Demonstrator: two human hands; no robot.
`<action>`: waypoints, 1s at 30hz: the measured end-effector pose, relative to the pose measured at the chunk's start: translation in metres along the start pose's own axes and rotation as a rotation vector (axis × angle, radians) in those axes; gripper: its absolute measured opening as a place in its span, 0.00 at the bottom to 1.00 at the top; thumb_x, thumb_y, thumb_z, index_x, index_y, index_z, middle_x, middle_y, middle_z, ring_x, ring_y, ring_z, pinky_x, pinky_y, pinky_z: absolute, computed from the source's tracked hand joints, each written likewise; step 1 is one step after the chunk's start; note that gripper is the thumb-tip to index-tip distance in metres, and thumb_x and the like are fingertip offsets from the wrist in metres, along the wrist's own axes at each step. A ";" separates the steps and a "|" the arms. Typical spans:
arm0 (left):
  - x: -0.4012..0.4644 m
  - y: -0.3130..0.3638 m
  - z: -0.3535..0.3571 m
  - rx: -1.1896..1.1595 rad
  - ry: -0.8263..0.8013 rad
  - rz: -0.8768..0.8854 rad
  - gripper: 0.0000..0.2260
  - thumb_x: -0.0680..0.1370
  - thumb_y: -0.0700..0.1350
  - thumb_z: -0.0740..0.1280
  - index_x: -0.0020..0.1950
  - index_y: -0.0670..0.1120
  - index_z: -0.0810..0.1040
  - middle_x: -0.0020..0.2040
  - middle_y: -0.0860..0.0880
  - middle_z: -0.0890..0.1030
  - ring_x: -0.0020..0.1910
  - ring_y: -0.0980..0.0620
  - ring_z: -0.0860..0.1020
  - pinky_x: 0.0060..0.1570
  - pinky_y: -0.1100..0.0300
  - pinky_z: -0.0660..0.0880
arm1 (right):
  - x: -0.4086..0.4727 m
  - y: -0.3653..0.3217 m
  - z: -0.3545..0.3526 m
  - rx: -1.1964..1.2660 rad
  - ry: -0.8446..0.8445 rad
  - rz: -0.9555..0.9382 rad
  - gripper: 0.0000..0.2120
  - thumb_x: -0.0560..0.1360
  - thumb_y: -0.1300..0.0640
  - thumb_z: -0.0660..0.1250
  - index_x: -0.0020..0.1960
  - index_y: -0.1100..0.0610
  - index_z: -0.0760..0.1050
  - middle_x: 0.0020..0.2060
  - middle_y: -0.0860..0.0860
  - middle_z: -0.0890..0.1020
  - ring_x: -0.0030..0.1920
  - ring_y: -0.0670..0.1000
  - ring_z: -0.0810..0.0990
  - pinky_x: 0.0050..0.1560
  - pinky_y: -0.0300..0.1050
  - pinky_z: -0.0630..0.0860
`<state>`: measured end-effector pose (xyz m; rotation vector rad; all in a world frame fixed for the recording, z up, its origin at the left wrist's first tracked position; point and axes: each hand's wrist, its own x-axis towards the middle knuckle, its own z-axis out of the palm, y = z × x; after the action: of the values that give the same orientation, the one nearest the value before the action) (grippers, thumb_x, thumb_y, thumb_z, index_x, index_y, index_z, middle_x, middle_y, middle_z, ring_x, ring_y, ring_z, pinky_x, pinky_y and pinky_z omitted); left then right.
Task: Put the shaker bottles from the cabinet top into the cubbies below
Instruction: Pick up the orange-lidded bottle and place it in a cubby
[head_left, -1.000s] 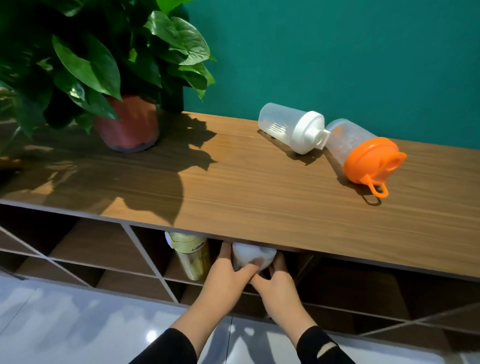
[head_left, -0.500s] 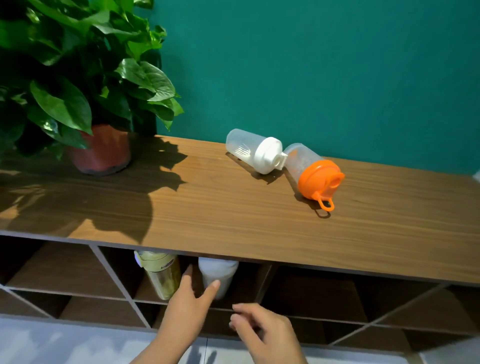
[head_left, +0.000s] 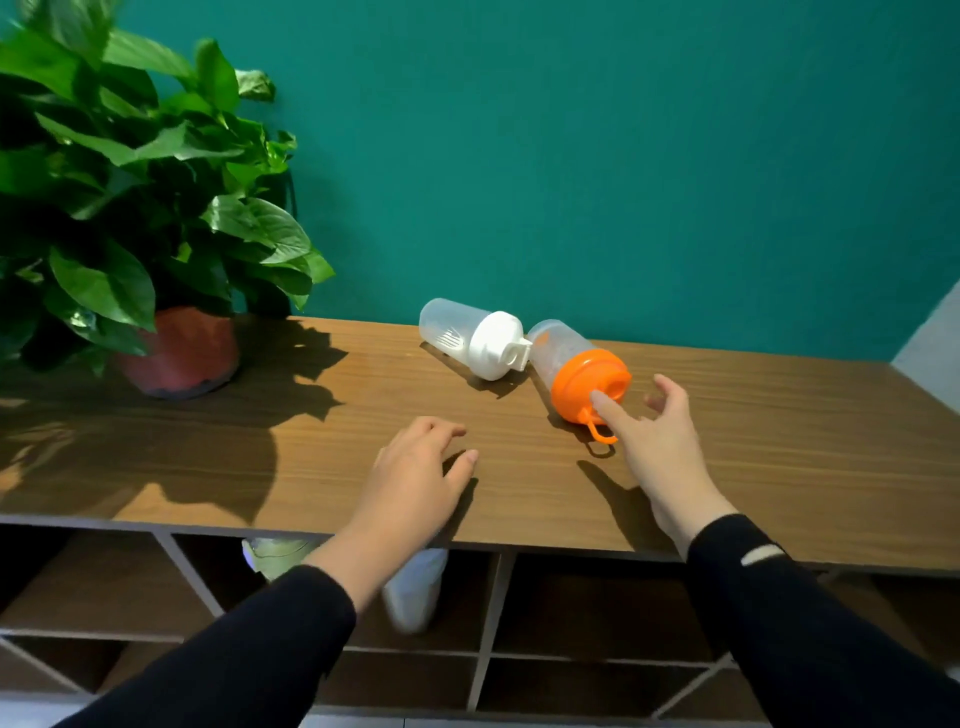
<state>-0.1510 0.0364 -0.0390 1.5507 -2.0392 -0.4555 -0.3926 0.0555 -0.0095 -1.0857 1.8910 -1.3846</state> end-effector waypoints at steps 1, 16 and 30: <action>0.008 -0.002 0.005 0.054 -0.056 -0.025 0.21 0.81 0.57 0.62 0.72 0.52 0.73 0.70 0.53 0.74 0.69 0.51 0.71 0.70 0.53 0.67 | 0.007 -0.003 0.005 0.006 -0.018 0.007 0.49 0.68 0.41 0.77 0.80 0.46 0.53 0.76 0.54 0.64 0.73 0.57 0.68 0.66 0.55 0.68; 0.010 -0.007 0.018 0.262 -0.070 0.015 0.27 0.81 0.63 0.57 0.77 0.53 0.68 0.79 0.50 0.65 0.79 0.50 0.59 0.79 0.50 0.51 | 0.039 -0.002 0.030 -0.056 0.100 0.016 0.47 0.64 0.41 0.78 0.75 0.45 0.57 0.70 0.56 0.69 0.65 0.60 0.73 0.61 0.61 0.76; -0.057 0.057 0.000 0.163 0.160 0.753 0.42 0.72 0.61 0.73 0.79 0.50 0.55 0.80 0.41 0.60 0.81 0.42 0.56 0.77 0.38 0.55 | -0.150 -0.027 -0.072 0.557 -0.254 0.239 0.26 0.65 0.48 0.76 0.62 0.53 0.78 0.53 0.57 0.87 0.53 0.58 0.87 0.56 0.64 0.81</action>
<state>-0.1838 0.1073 -0.0189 0.7562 -2.3666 0.1229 -0.3646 0.2159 0.0345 -0.6927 1.2906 -1.4322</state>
